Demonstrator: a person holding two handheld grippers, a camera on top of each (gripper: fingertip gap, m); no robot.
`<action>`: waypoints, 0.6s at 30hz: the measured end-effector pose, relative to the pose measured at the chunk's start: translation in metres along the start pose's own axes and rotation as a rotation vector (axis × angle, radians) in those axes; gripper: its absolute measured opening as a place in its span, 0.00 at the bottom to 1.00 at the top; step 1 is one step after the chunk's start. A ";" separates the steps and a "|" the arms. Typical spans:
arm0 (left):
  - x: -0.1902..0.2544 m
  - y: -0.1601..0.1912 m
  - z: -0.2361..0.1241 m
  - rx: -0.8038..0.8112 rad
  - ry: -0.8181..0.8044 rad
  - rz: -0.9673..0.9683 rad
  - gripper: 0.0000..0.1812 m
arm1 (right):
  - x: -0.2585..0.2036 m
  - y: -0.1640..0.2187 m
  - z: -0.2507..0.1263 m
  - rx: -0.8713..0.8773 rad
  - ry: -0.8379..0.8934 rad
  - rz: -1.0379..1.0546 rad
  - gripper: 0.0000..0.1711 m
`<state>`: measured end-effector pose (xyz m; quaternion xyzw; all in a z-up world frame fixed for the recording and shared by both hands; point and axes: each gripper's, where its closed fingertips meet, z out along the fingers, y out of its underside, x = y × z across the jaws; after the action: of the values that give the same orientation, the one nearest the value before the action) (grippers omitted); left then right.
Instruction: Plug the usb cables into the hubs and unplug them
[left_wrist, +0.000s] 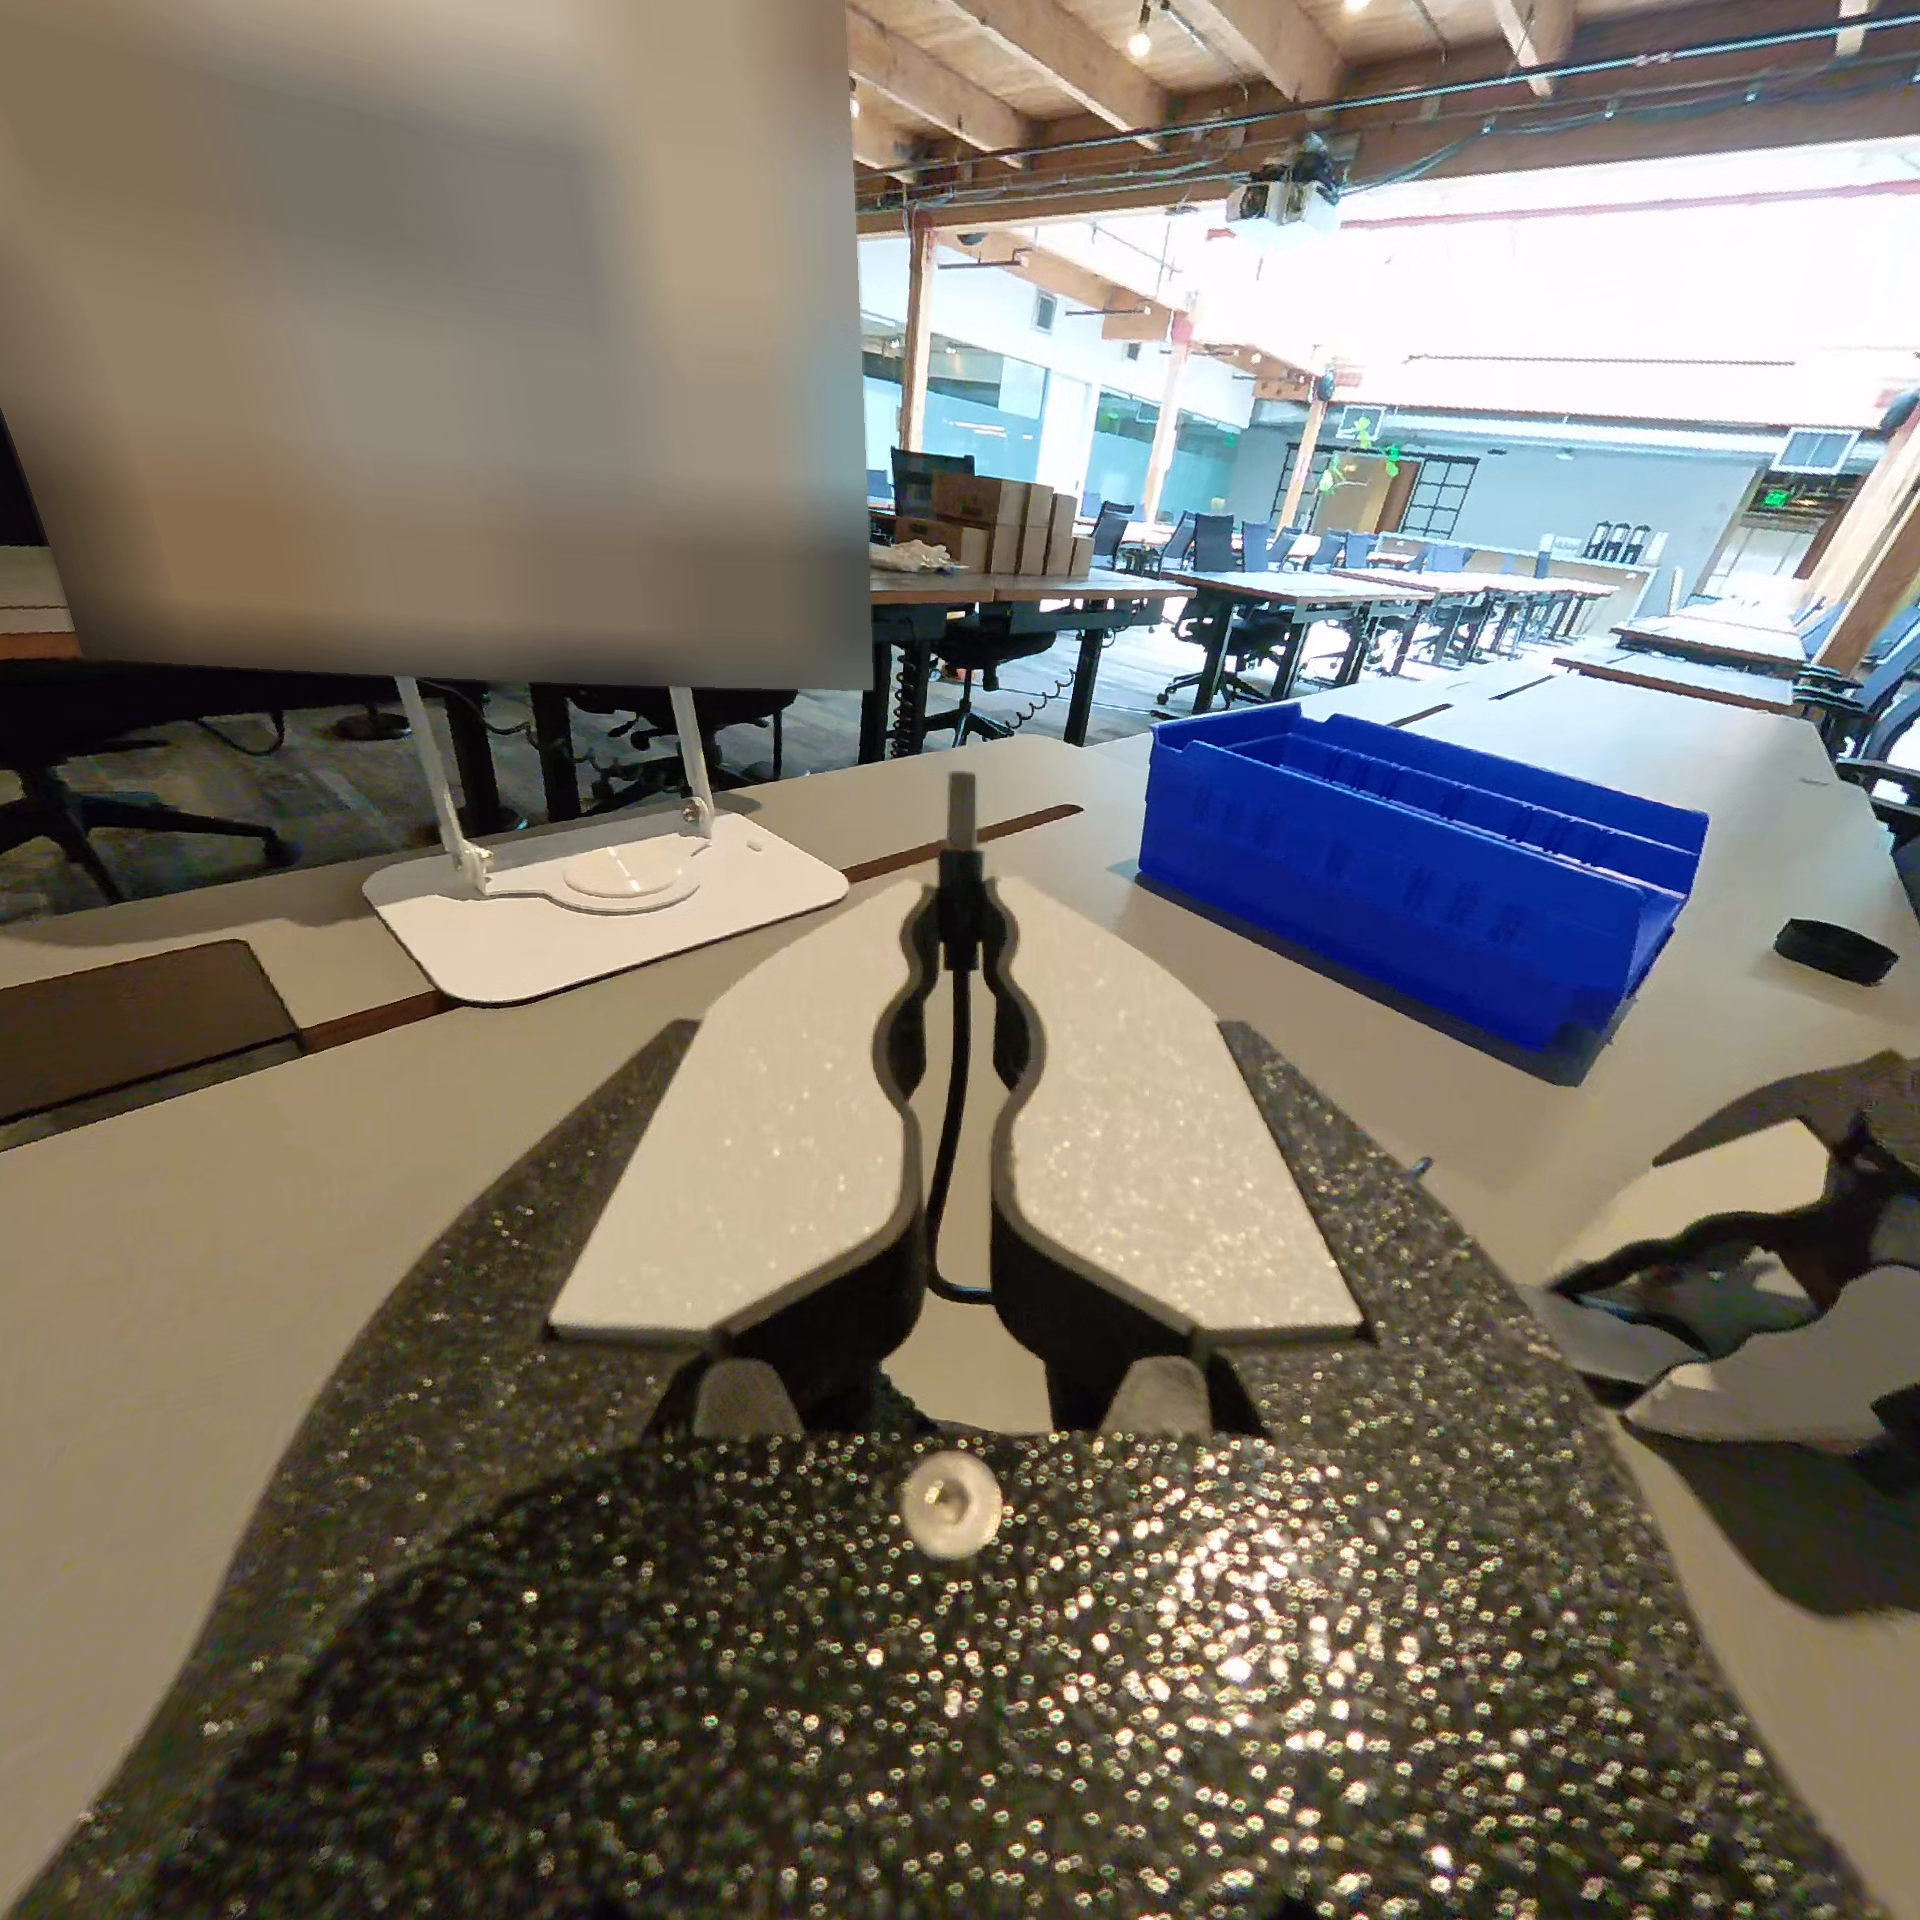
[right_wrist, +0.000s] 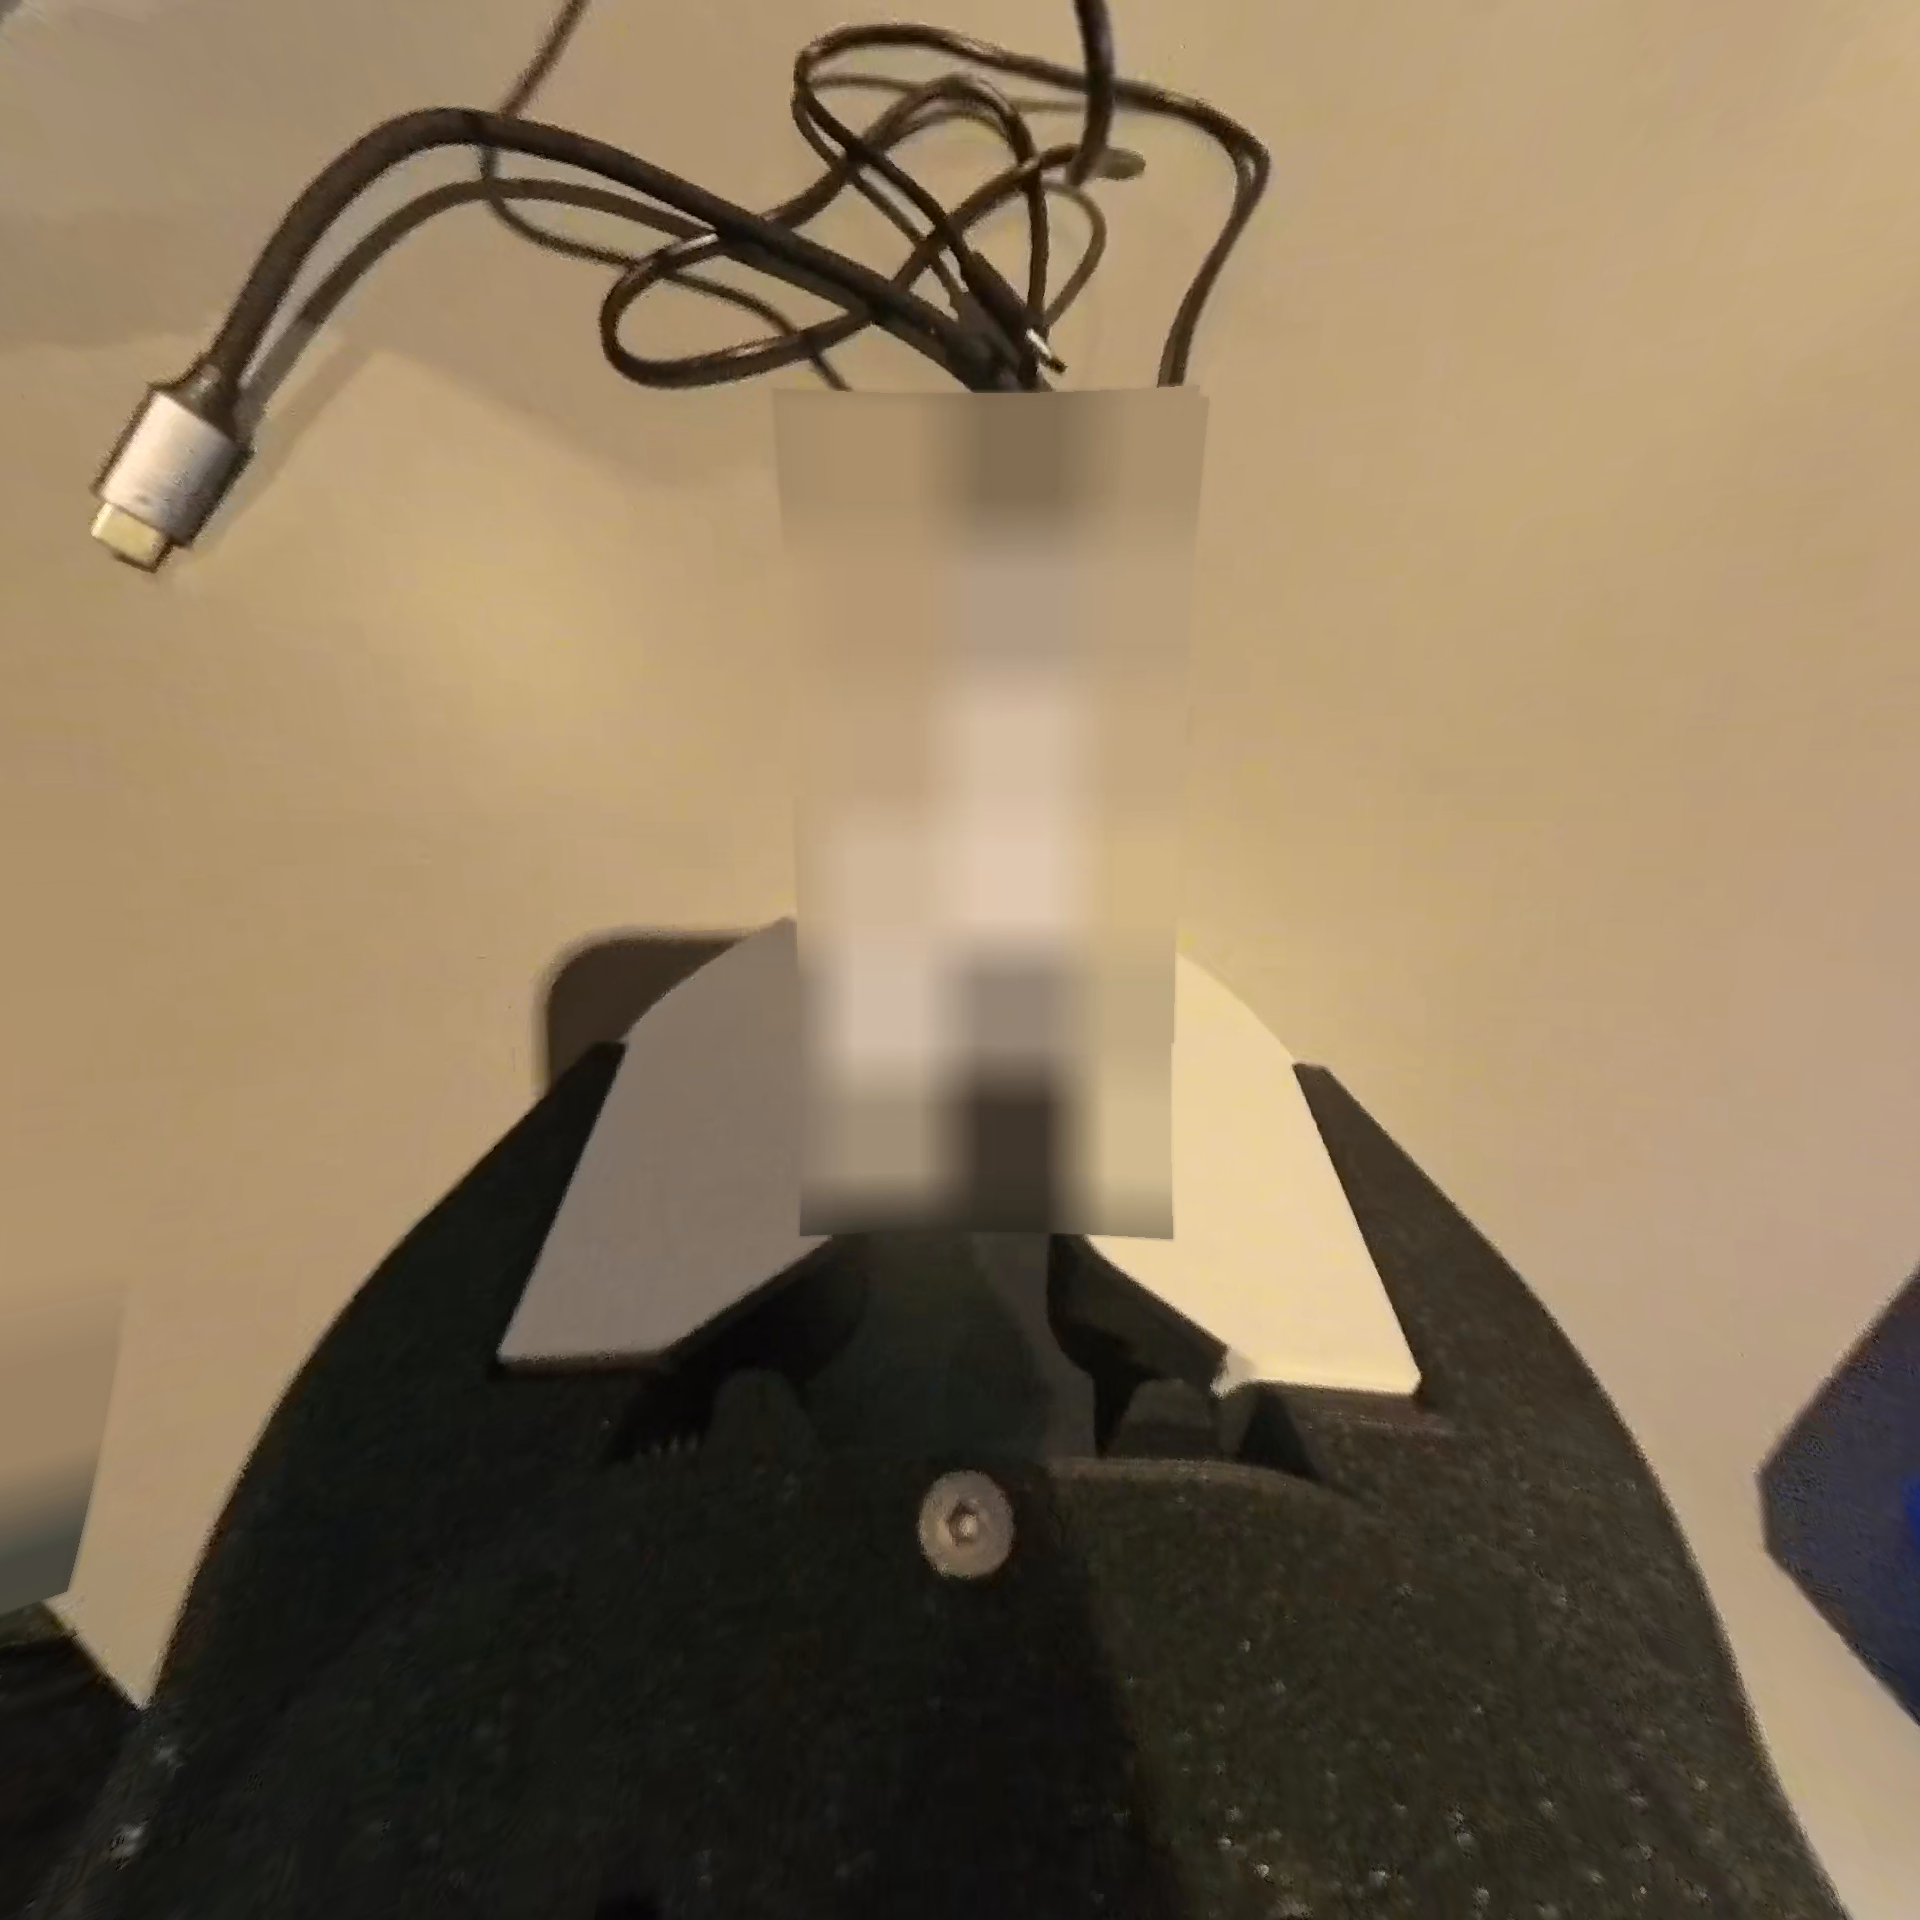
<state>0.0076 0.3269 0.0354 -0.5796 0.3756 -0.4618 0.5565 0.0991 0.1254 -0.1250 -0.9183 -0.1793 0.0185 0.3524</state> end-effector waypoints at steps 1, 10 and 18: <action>0.001 0.001 0.001 -0.005 0.004 0.003 0.04 | 0.002 0.001 0.000 -0.011 -0.012 -0.004 0.22; 0.000 -0.008 -0.004 0.025 -0.012 0.038 0.04 | 0.032 0.001 0.002 0.009 -0.038 -0.030 0.21; -0.036 -0.049 -0.043 0.207 -0.105 -0.017 0.04 | 0.057 -0.003 -0.017 0.090 -0.015 -0.004 0.21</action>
<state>-0.0480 0.3532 0.0776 -0.5456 0.2910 -0.4719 0.6284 0.1541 0.1361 -0.1054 -0.9009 -0.1829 0.0329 0.3922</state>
